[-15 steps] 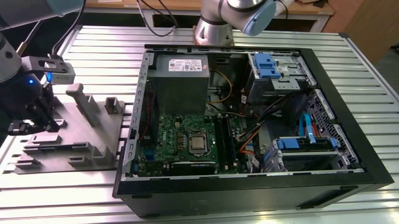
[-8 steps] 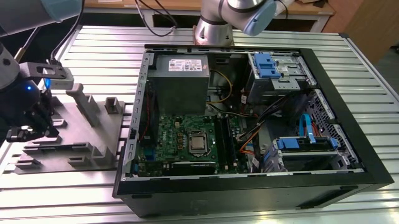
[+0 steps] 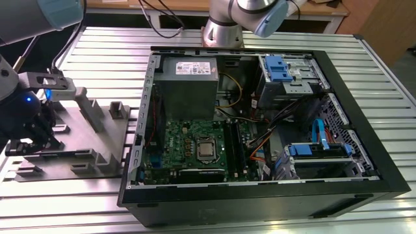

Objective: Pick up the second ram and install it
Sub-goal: 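Pick up the second ram and move it above second insertion slot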

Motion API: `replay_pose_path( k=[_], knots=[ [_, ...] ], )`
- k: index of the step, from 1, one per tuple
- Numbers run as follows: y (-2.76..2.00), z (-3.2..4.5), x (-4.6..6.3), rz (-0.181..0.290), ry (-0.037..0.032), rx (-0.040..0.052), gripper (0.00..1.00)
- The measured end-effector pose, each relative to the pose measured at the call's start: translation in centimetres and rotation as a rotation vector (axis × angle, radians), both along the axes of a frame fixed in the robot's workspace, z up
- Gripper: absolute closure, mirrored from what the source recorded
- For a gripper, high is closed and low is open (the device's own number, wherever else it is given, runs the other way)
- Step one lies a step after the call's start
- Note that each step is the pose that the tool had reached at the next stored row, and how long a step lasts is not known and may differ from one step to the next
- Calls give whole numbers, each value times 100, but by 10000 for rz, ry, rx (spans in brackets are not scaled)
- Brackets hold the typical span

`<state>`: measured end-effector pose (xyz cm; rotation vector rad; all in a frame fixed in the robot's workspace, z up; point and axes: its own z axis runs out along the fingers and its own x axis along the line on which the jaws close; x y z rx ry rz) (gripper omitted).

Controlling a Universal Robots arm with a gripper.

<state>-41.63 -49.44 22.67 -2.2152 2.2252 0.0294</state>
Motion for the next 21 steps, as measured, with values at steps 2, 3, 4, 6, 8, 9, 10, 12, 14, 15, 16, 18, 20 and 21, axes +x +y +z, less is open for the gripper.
replay_pose_path(
  k=[2,3,4,6,8,9,10,12,14,15,16,18,20,21],
  knots=[
    [-5,-31,-5,0,-14,1,90],
    [-7,-48,-7,1,-19,0,90],
    [-8,-65,-9,2,-24,0,90],
    [-8,-71,-11,2,-26,-1,90],
    [-8,-72,-11,1,-26,-2,90],
    [-8,-73,-11,1,-27,-1,90],
    [-8,-73,-11,1,-27,-1,90],
    [-8,-75,-11,1,-27,-1,90],
    [-8,-76,-11,1,-28,-1,89],
    [-8,-76,-11,1,-27,-1,84],
    [-8,-77,-11,1,-28,-1,77],
    [-8,-78,-11,1,-28,-1,71],
    [-8,-79,-11,1,-28,-1,64],
    [-7,-84,-11,1,-29,0,64]
  ],
)
